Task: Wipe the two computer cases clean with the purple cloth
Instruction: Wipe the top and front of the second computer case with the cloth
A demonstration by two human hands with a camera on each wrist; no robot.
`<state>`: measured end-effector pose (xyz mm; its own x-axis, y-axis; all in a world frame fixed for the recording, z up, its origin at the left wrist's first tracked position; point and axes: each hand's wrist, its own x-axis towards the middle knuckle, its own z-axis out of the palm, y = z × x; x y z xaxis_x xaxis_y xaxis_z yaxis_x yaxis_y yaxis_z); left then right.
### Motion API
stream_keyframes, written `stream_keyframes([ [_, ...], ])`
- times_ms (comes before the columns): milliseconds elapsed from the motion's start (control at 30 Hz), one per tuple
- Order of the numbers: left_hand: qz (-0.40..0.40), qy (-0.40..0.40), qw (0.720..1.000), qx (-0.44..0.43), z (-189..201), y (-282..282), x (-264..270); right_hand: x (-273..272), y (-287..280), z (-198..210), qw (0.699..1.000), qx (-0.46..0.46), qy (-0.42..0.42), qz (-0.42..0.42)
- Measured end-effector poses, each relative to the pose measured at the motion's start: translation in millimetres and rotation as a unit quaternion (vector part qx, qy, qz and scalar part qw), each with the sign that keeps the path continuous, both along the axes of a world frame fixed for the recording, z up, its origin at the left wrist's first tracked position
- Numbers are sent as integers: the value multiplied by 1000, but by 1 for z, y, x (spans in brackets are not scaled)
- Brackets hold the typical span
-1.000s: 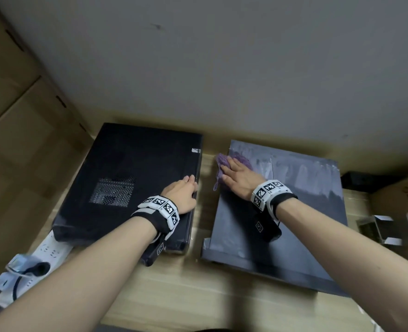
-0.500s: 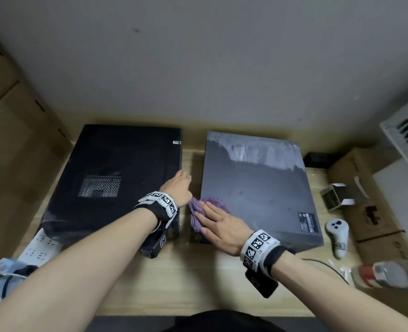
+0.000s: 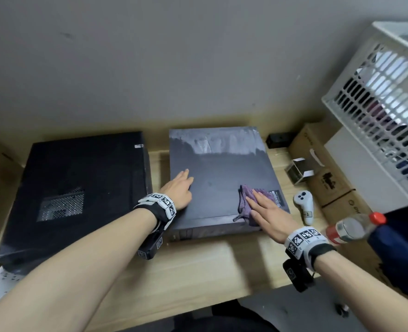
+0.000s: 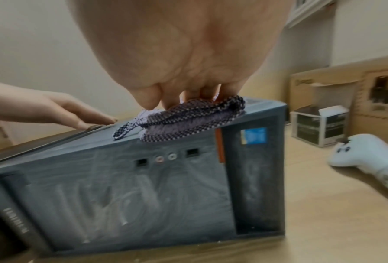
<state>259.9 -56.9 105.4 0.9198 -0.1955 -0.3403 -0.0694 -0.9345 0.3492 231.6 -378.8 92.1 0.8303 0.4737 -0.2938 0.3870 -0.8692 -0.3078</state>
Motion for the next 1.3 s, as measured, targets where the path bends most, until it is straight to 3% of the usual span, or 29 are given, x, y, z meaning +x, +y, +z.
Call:
stream_keyframes([
  [233,-67,-16,996,60,0,-36,35,32,-4,3,997,-16,14,-78],
  [400,-76,17,994,79,-7,-55,58,72,-2,3,995,-13,28,-100],
  [600,-100,17,989,104,-13,-62,86,124,-4,-1,995,-9,41,-95],
  [867,-116,95,980,133,-6,-80,116,195,5,-4,996,-2,44,-82],
  [1133,-97,148,980,93,-8,-82,120,265,22,-7,997,-31,43,-63],
  [1300,-97,155,977,108,-5,-85,119,279,26,-3,996,-59,34,-64],
])
